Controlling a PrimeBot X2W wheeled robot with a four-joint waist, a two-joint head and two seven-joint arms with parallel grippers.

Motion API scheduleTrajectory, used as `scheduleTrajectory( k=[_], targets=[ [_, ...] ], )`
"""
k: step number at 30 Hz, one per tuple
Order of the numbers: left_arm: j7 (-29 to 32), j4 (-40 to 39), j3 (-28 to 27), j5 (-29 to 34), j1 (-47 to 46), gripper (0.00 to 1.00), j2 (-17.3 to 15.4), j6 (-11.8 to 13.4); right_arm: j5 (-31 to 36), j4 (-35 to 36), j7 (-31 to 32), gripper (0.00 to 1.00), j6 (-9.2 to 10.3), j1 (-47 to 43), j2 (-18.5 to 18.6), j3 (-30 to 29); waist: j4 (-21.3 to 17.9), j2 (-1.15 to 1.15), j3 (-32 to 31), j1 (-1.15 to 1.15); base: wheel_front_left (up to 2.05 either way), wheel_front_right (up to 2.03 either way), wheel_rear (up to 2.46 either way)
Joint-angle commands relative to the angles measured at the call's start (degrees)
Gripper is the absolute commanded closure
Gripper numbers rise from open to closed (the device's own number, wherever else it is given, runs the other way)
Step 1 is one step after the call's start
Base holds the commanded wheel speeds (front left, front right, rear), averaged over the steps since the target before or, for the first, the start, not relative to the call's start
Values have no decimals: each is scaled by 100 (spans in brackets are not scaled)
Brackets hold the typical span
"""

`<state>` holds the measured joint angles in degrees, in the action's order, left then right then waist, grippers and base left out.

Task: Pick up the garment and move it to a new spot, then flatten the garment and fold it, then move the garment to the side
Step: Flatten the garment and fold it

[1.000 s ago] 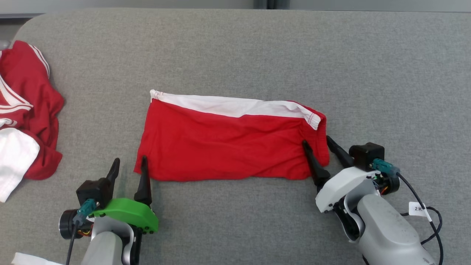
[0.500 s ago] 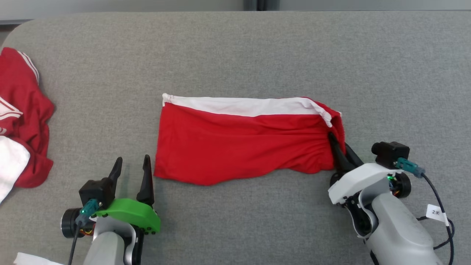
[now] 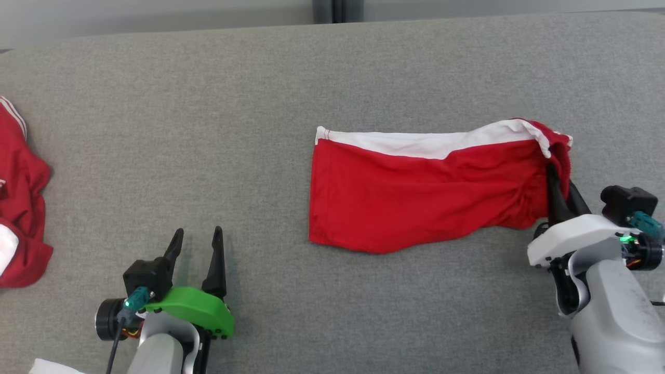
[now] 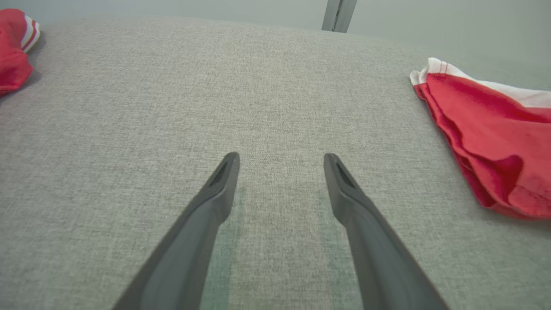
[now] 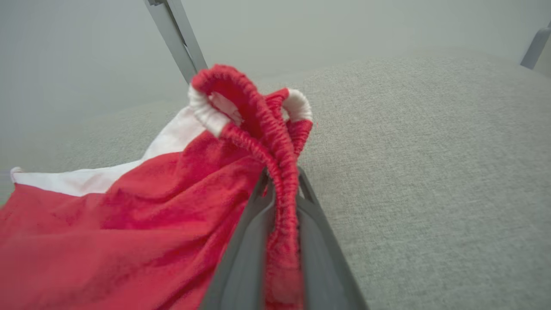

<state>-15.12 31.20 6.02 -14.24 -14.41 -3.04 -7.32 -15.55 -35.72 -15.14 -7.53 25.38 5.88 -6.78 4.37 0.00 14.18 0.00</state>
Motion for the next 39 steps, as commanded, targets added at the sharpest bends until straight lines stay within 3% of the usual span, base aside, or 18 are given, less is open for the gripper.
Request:
scheduleTrajectory(
  k=[1, 5, 12, 17, 18, 19, 20, 25, 29, 34, 39],
  targets=[
    [-4, 17, 30, -30, 119, 0, -18, -25, 12, 21, -1, 100, 8, 69, -64, 119, 13, 0, -54, 0, 0, 0, 0],
    [-4, 61, 109, 3, 151, 0, -14, -25, -263, 143, 218, 100, 7, 174, -223, 614, 102, 0, -173, 0, 0, 0, 0],
    [-4, 120, 209, 19, 244, 0, -6, -24, -1495, 659, 804, 100, 7, 153, -285, 2061, 425, 0, -384, 0, 0, 0, 0],
    [-4, 149, 279, 10, 305, 0, 1, -24, -2173, 580, 814, 98, 7, 217, -278, 2873, 623, 0, -485, 0, 0, 0, 0],
    [-3, 159, 295, 10, 328, 0, 3, -24, -2282, 502, 752, 76, 7, 253, -277, 3006, 659, 0, -506, 0, 0, 0, 0],
    [-4, 168, 306, 12, 346, 0, 3, -24, -2379, 446, 689, 8, 7, 286, -280, 3139, 680, 0, -519, 0, 0, 0, 0],
    [-4, 177, 316, 13, 364, 0, 3, -24, -2485, 369, 590, 0, 7, 320, -288, 3291, 698, 0, -541, 0, 0, 0, 0],
    [-4, 165, 269, 48, 420, 0, 6, -24, -2803, 113, 121, 0, 7, 494, -283, 3762, 663, 0, -618, 0, 0, 0, 0],
    [-4, 60, 198, 149, 467, 0, 6, -22, -2395, -63, -4, 0, 7, 607, -275, 3469, 495, 0, -651, 0, 0, 0, 0],
    [-4, -256, 31, 289, 525, 0, 3, -22, -840, 354, -8, 0, 7, 117, -287, 2073, 240, 0, -656, 0, 0, 0, 0],
    [-4, -657, -98, 471, 636, 0, 3, -21, 140, 836, -9, 0, 8, -452, -293, 1173, 35, 0, -670, 0, 0, 0, 0]
  ],
)
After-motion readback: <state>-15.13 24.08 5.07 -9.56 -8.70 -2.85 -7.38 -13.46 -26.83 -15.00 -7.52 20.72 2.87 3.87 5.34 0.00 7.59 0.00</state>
